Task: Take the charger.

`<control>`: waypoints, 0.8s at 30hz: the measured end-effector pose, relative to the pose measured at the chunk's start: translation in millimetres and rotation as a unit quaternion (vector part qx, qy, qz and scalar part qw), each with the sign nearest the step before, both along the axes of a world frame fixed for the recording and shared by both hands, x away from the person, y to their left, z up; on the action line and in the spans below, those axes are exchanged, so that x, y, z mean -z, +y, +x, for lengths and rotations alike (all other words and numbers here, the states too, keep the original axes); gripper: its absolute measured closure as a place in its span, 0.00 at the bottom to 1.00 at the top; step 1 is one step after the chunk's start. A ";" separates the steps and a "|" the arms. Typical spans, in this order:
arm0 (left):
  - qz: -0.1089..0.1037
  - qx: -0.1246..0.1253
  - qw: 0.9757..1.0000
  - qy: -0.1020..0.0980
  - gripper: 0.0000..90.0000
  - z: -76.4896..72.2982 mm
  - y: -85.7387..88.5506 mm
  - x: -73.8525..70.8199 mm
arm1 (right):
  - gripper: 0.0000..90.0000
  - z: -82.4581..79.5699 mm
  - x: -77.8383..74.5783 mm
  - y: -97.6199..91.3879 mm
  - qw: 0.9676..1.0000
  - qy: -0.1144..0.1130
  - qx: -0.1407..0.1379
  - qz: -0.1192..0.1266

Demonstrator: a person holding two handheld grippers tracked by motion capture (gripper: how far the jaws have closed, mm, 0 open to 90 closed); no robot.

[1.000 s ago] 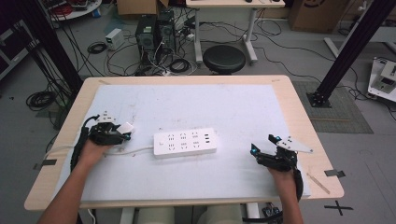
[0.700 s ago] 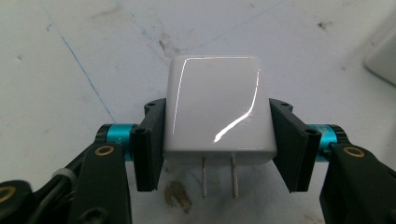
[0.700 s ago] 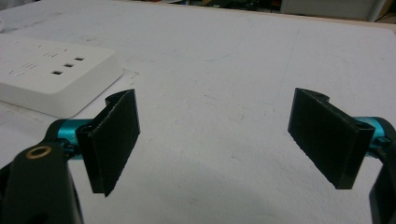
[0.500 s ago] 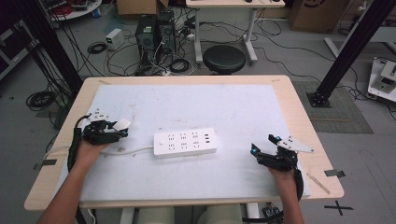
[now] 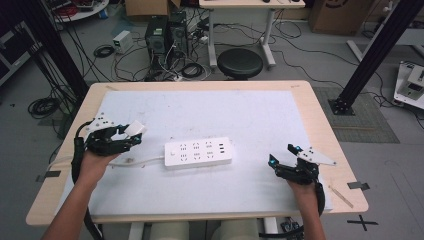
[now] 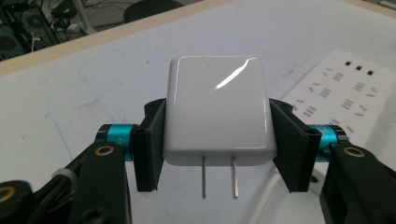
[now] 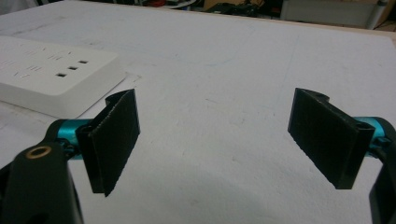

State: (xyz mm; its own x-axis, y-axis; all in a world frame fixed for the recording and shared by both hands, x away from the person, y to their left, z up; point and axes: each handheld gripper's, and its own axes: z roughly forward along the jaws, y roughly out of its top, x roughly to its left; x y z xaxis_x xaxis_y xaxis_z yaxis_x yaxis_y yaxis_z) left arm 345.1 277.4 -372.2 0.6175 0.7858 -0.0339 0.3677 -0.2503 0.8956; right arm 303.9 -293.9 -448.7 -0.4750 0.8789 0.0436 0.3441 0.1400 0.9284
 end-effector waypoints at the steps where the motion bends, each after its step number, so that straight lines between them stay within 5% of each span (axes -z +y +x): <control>1: -0.003 0.004 1.000 -0.003 0.47 -2.0 -1.9 -2.3 | 0.19 0.1 0.0 0.1 1.000 -0.003 -0.002 0.000; 13: -0.001 0.035 0.999 -0.024 0.47 -21.7 -21.2 -22.6 | 0.19 -1.7 0.2 -0.6 1.000 -0.006 -0.003 0.005; 24: -0.003 0.068 0.997 -0.037 0.47 -27.6 -41.2 -26.4 | 0.19 -1.7 0.2 -0.8 1.000 -0.010 -0.005 0.004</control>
